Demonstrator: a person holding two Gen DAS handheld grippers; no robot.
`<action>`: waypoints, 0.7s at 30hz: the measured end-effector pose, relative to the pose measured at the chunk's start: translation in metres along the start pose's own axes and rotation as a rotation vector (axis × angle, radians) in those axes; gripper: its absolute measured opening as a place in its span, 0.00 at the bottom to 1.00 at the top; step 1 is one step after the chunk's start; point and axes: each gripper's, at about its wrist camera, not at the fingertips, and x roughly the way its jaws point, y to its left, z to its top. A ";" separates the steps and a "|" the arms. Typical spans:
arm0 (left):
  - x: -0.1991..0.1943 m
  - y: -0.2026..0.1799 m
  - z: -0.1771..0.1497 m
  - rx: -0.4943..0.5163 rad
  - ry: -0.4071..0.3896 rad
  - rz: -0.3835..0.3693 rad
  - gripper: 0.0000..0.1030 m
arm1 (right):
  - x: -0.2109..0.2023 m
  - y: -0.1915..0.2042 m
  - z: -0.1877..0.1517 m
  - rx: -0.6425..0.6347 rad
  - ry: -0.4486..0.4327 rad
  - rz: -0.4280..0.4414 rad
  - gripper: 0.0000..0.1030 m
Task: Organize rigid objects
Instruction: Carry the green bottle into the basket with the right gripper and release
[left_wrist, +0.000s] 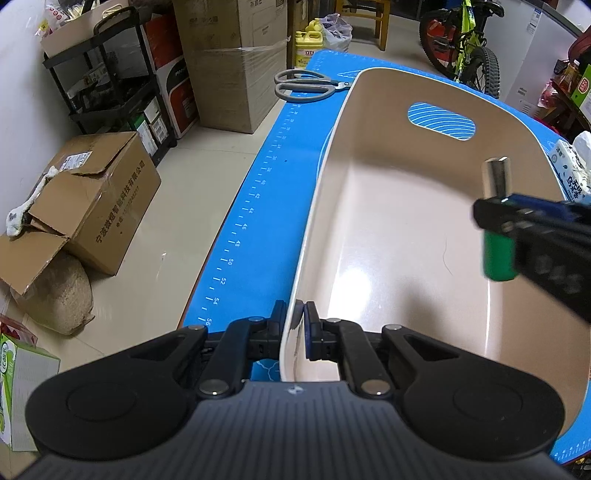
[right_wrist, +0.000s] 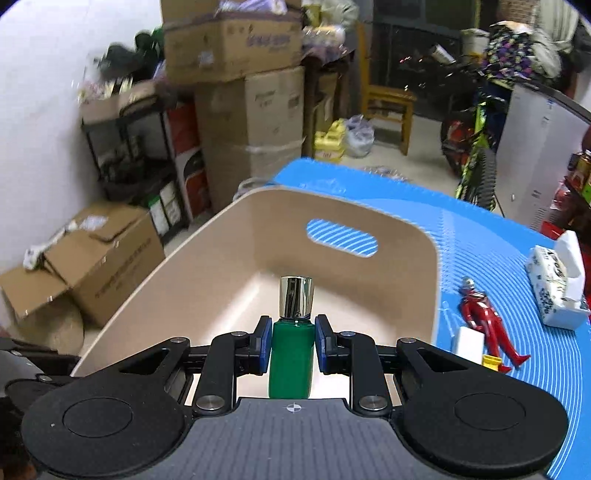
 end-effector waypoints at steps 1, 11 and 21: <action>0.000 0.000 0.000 0.000 0.000 0.000 0.11 | 0.004 0.002 0.001 -0.009 0.017 -0.001 0.32; 0.000 0.000 0.000 -0.001 0.000 -0.002 0.12 | 0.047 0.020 -0.007 -0.152 0.200 -0.028 0.32; 0.000 -0.001 0.000 0.000 0.001 0.001 0.12 | 0.065 0.011 -0.009 -0.081 0.325 -0.024 0.32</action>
